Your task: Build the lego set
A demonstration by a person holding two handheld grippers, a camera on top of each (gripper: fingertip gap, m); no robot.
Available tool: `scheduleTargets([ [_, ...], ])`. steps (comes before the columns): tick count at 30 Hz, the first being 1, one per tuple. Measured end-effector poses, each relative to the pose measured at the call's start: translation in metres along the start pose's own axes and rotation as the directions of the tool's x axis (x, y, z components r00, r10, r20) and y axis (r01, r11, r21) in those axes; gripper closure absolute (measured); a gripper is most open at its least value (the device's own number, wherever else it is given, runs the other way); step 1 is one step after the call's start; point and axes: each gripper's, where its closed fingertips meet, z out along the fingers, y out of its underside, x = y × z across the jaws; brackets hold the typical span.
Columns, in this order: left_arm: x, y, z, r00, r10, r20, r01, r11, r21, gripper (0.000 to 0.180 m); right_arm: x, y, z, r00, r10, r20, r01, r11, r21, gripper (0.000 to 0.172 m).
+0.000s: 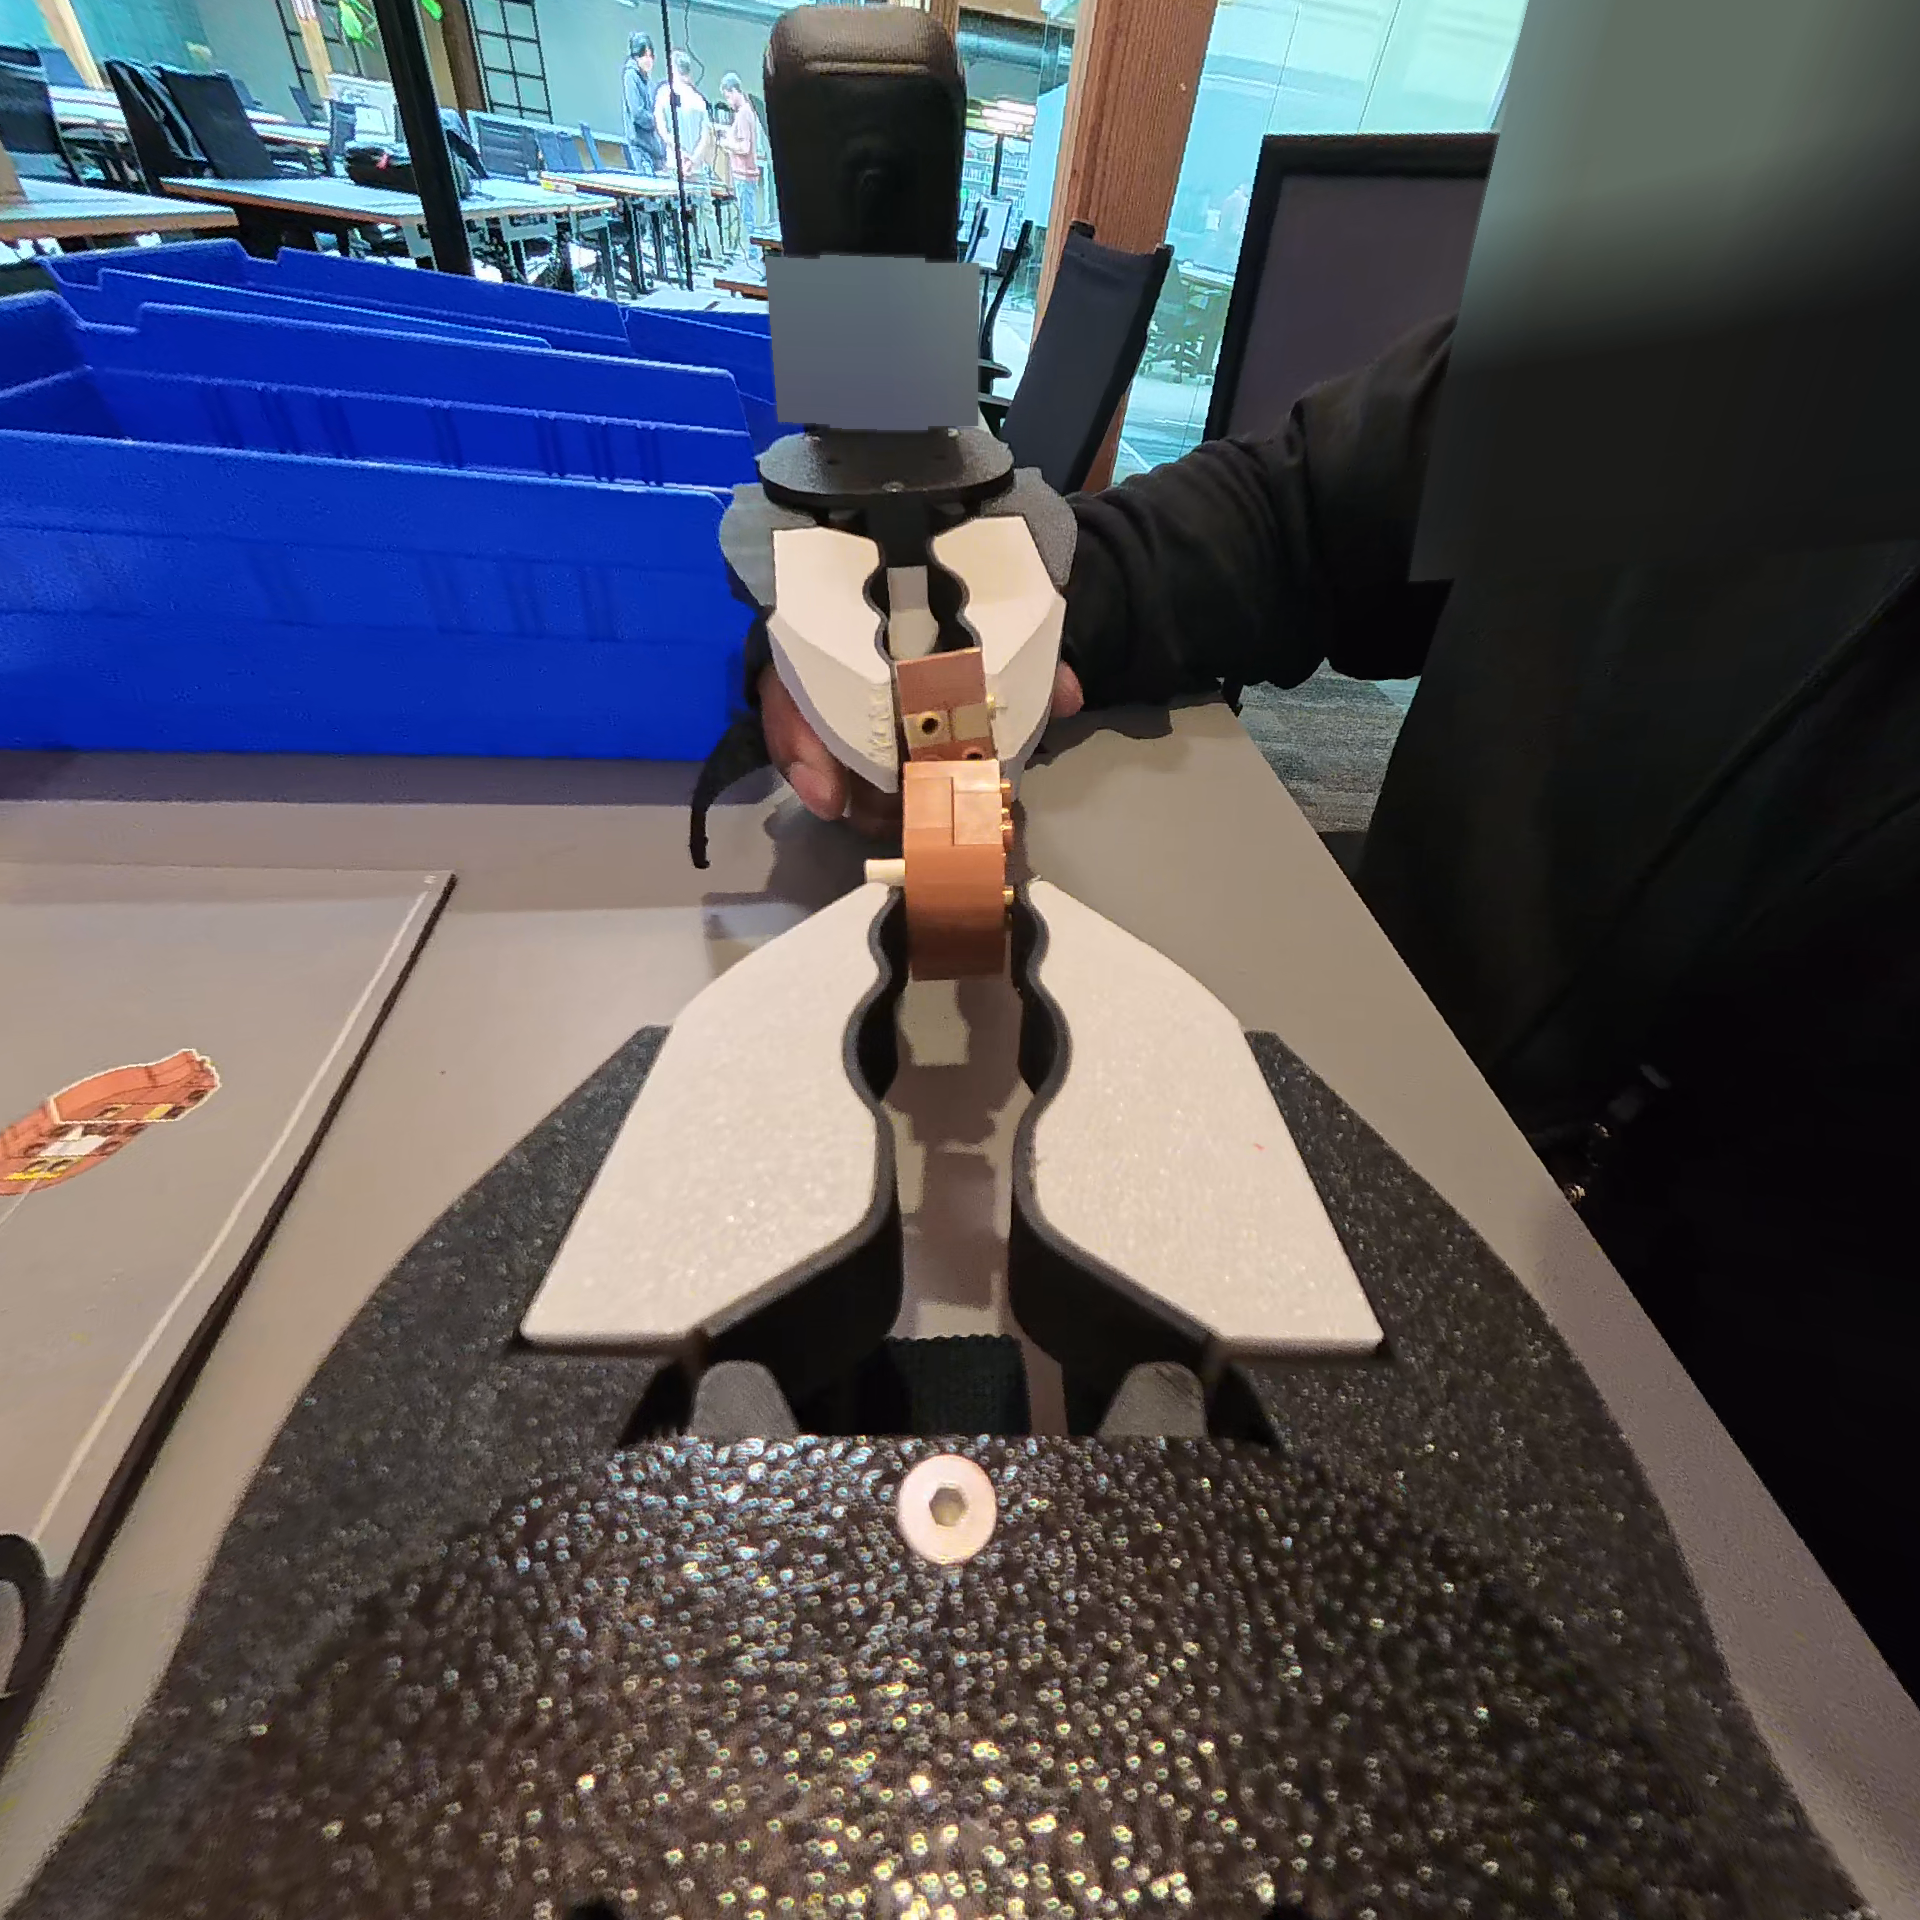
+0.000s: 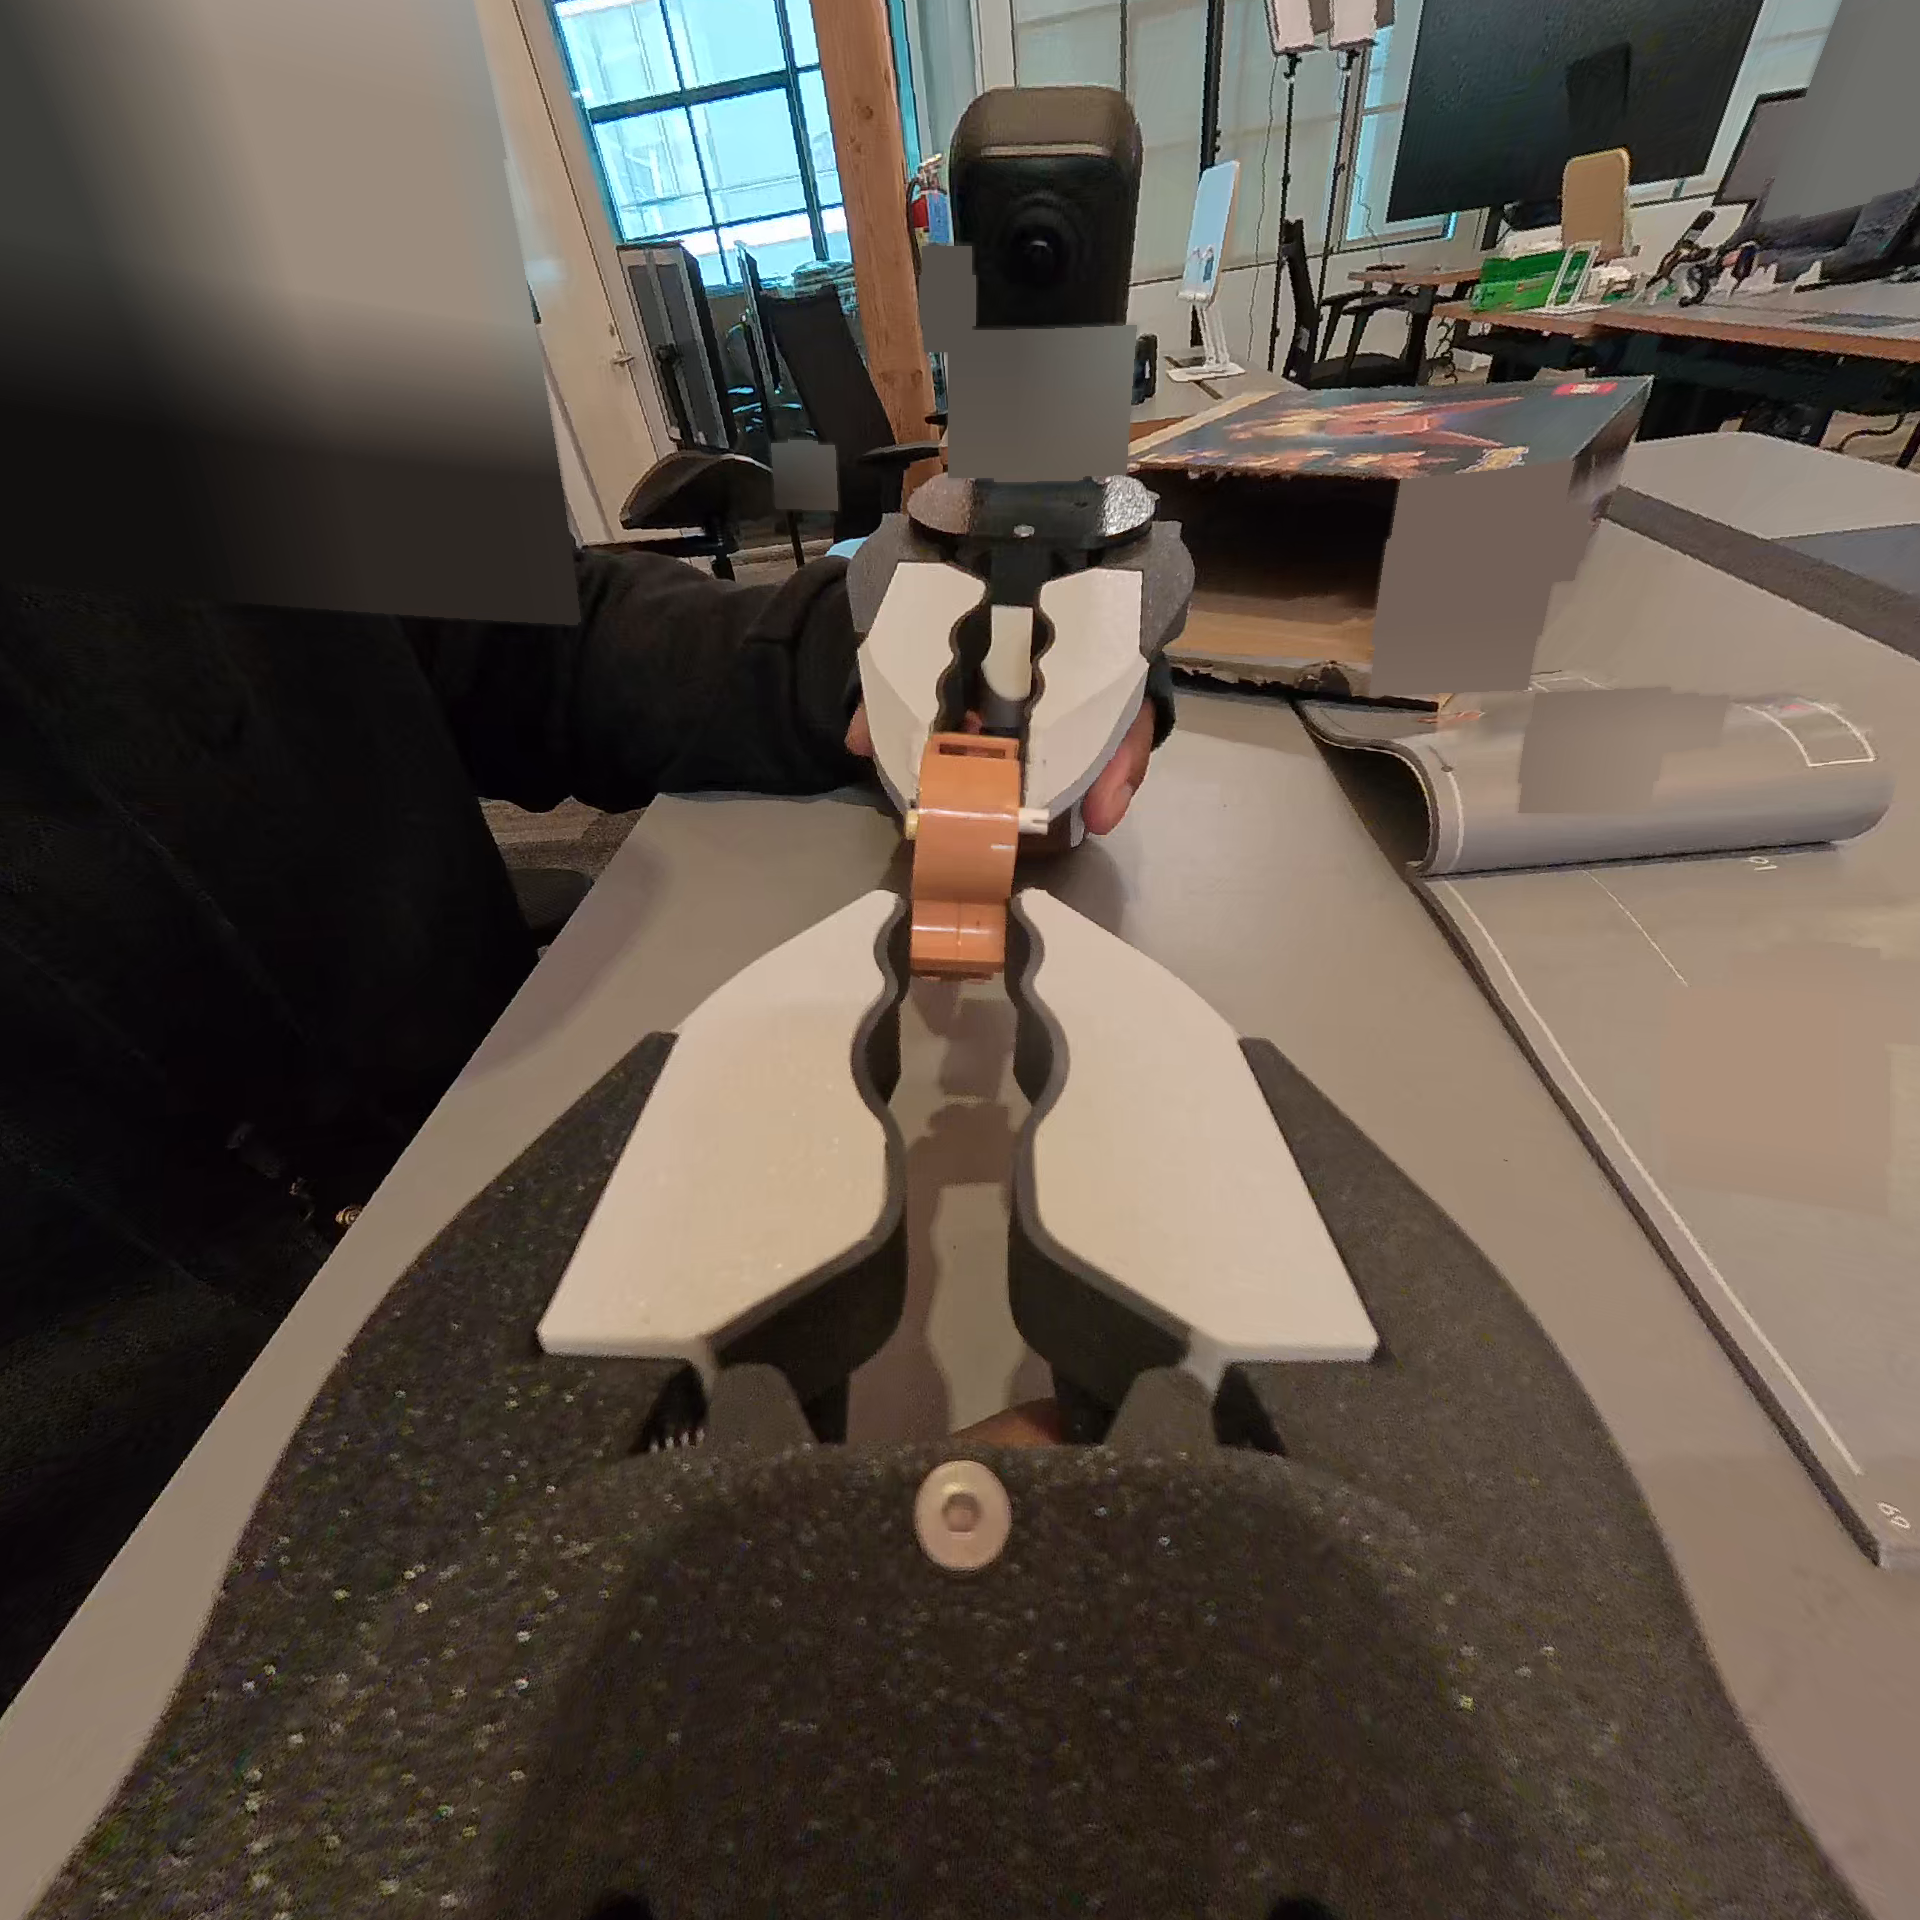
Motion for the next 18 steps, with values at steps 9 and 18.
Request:
scheduleTargets([
  [9, -0.002, 0.001, 0.001, 0.999, -0.053, 0.003, 0.053, 0.999, -0.001, 0.162, 0.001, 0.007, 0.003, 1.000, 0.018, -0.026, -0.019, 0.998, -0.054, 0.155],
  [18, -0.007, 0.006, 0.001, 0.994, -0.109, 0.024, 0.109, 0.993, -0.035, 0.162, 0.005, 0.011, 0.002, 0.997, 0.053, -0.047, -0.057, 0.995, -0.080, 0.155],
])
